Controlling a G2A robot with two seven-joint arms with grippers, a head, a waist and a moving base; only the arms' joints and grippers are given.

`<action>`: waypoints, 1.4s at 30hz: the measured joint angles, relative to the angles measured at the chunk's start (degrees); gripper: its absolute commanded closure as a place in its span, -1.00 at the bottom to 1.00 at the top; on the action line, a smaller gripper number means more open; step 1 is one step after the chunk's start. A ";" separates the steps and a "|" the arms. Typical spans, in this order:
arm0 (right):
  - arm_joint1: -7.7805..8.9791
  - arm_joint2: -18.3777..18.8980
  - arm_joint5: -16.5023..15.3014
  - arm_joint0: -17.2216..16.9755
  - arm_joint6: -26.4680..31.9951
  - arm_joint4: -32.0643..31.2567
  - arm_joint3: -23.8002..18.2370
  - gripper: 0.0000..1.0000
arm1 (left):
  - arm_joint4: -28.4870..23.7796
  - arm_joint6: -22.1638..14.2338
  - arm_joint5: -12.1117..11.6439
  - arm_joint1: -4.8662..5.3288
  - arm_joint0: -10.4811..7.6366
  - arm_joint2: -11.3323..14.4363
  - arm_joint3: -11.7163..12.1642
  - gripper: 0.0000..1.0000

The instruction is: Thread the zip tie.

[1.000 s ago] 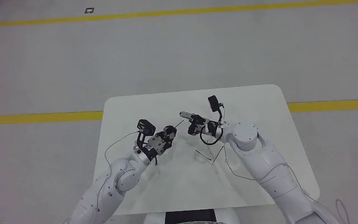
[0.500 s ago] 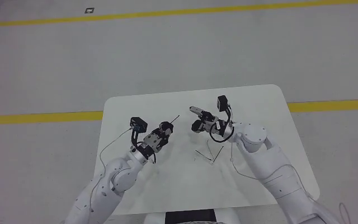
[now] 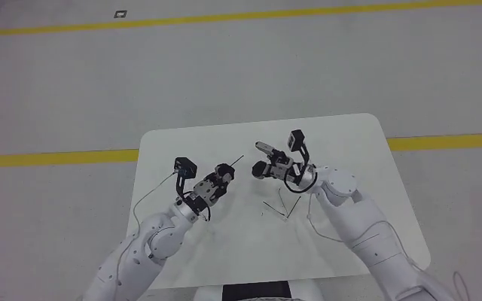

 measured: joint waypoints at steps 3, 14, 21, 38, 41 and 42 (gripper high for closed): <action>-0.57 -1.21 -2.14 1.43 1.63 2.93 3.85 -1.00 | -0.74 0.39 0.00 0.39 -0.30 0.45 -0.11 1.00; -3.05 -5.18 -8.78 5.24 7.17 13.80 14.89 0.00 | -2.23 1.52 0.00 1.56 -1.67 2.54 0.04 1.00; -4.30 -6.78 -10.90 6.94 9.56 17.26 19.26 0.16 | -2.69 2.19 0.00 2.20 -2.29 3.54 0.28 1.00; -6.29 -8.08 -10.88 8.95 12.78 22.38 25.42 0.40 | -3.31 3.59 0.00 3.24 -3.60 5.73 0.89 1.00; -6.52 -8.10 -10.74 9.14 12.73 22.61 26.06 0.46 | -3.44 3.79 0.00 3.37 -3.79 6.02 1.00 1.00; -6.58 -8.10 -10.69 9.19 12.71 22.65 26.22 0.48 | -3.47 3.84 0.00 3.41 -3.85 6.09 1.04 1.00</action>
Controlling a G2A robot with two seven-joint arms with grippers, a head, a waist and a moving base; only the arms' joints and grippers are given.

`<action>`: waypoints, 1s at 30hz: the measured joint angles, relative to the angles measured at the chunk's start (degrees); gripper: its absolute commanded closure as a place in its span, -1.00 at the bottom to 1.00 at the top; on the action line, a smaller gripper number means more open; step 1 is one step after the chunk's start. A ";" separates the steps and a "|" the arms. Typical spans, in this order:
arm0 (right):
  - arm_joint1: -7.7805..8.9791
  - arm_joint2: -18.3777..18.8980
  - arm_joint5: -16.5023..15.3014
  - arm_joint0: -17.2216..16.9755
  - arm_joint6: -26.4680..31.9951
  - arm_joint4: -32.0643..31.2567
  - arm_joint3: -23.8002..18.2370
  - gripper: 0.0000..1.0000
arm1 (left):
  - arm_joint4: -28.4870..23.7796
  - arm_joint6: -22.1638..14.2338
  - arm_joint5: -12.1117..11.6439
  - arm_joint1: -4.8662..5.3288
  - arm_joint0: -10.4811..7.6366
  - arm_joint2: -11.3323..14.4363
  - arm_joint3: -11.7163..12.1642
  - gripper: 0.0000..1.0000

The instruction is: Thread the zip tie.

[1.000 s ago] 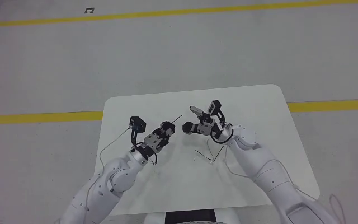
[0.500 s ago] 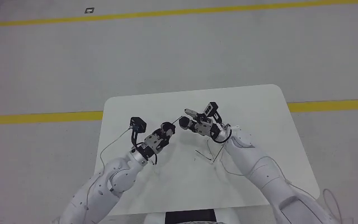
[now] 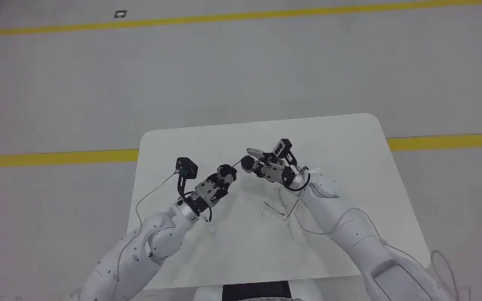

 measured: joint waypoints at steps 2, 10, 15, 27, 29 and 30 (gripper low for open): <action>-0.11 0.05 0.13 0.09 -0.09 0.00 0.35 0.52 | 0.00 0.18 0.00 0.09 -0.12 0.13 0.09 1.00; -0.41 0.40 0.53 0.29 -0.46 -0.40 1.25 0.60 | -0.12 0.72 0.00 0.34 -0.47 0.64 0.31 1.00; -0.54 0.63 0.68 0.26 -0.51 -0.63 1.34 0.62 | -0.34 0.87 0.00 0.45 -0.67 0.99 0.56 1.00; -0.91 1.10 1.06 0.22 -0.27 -0.96 1.44 0.68 | -0.81 0.90 0.00 0.71 -1.09 1.56 0.82 1.00; -0.97 1.16 1.15 0.23 -0.26 -1.08 1.45 0.66 | -0.86 0.84 0.00 0.75 -1.14 1.66 0.89 1.00; -0.99 1.19 1.19 0.23 -0.25 -1.13 1.46 0.66 | -0.91 0.82 0.00 0.77 -1.16 1.70 0.90 1.00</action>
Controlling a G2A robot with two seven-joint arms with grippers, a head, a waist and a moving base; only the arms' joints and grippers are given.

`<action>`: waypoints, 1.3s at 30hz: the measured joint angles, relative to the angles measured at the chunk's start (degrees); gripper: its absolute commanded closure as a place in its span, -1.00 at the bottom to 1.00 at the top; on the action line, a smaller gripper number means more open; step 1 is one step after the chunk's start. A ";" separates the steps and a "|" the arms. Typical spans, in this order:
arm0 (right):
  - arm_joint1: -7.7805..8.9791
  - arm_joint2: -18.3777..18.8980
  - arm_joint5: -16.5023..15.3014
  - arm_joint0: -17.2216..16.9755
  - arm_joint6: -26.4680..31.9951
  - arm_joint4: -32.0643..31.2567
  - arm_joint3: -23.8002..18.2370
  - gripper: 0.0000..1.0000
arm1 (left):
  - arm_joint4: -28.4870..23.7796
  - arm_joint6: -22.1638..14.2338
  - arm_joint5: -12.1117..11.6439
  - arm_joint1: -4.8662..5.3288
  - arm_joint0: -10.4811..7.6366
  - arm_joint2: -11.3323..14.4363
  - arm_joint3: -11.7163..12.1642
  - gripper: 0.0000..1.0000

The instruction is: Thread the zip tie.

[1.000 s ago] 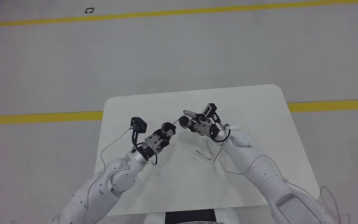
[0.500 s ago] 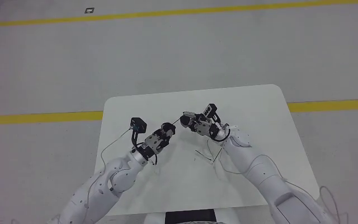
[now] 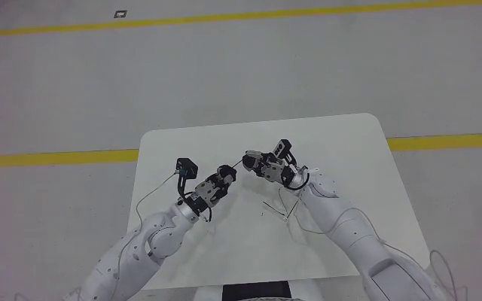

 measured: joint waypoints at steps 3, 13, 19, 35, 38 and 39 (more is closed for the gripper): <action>-0.08 0.08 0.15 -0.01 0.04 -0.14 0.05 0.66 | -0.07 -0.04 0.00 0.05 -0.09 0.12 -0.02 1.00; -0.29 0.46 0.54 -0.11 0.20 -0.62 0.29 1.00 | -0.08 0.17 0.00 0.08 -0.32 0.73 0.08 1.00; -0.36 0.75 0.35 -0.21 -0.02 -1.15 0.34 1.00 | -0.18 0.26 0.00 0.07 -0.49 0.99 0.24 1.00; 1.65 5.14 -0.85 -2.54 -5.63 -9.64 -6.29 1.00 | -0.05 0.46 0.00 0.28 -0.25 0.32 -0.25 -1.00; 2.35 6.46 0.53 -3.66 -6.97 -11.88 -9.04 1.00 | -0.12 0.39 0.00 0.35 -0.11 0.22 -0.56 -1.00; 2.55 6.83 0.99 -3.99 -7.34 -12.56 -9.87 1.00 | -0.13 0.33 0.00 0.37 -0.08 0.22 -0.66 -1.00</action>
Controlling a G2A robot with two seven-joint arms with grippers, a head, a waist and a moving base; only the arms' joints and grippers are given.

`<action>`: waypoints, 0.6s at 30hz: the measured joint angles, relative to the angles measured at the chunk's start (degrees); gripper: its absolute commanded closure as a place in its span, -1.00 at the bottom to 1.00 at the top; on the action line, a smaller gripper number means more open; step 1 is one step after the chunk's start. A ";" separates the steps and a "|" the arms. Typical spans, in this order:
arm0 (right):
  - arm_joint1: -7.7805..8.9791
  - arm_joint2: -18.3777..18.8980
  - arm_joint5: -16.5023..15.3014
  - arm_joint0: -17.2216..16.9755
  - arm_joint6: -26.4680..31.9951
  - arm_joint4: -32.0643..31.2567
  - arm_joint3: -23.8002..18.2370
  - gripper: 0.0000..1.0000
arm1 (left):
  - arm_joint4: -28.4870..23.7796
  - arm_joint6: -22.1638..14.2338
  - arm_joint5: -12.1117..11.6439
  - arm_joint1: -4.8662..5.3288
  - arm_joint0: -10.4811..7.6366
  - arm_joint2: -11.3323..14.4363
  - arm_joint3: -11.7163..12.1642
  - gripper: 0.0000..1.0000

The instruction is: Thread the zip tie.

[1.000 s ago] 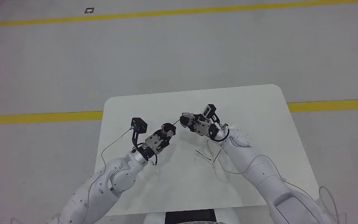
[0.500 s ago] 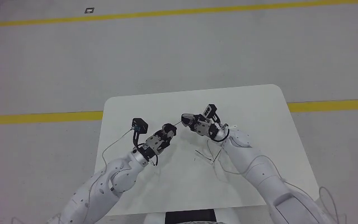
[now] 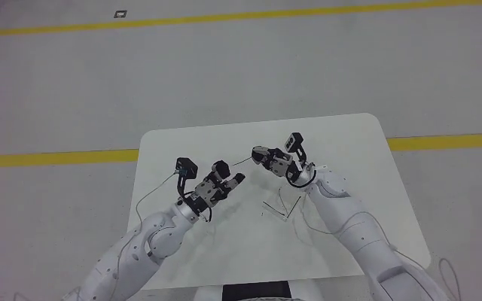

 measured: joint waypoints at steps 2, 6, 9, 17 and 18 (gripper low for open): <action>0.47 0.84 0.86 -0.77 -0.93 -1.85 -1.98 1.00 | 0.02 -0.15 0.00 0.05 0.04 0.00 -0.16 -1.00; 1.32 2.32 2.16 -2.26 -2.76 -5.71 -5.82 1.00 | 0.58 -0.71 0.00 0.26 -0.03 -0.20 -0.29 -1.00; 2.00 3.57 3.21 -3.45 -3.92 -8.70 -8.89 1.00 | 1.90 -1.18 0.00 0.68 -0.10 -1.12 -0.12 -1.00; 3.06 5.88 4.08 -5.44 -5.12 -13.01 -13.44 1.00 | 6.89 -2.04 0.00 1.78 -0.10 -3.88 -0.45 -1.00; 3.05 5.87 4.08 -5.43 -5.11 -12.93 -13.41 1.00 | 6.84 -2.03 0.00 1.78 -0.10 -3.86 -0.45 -1.00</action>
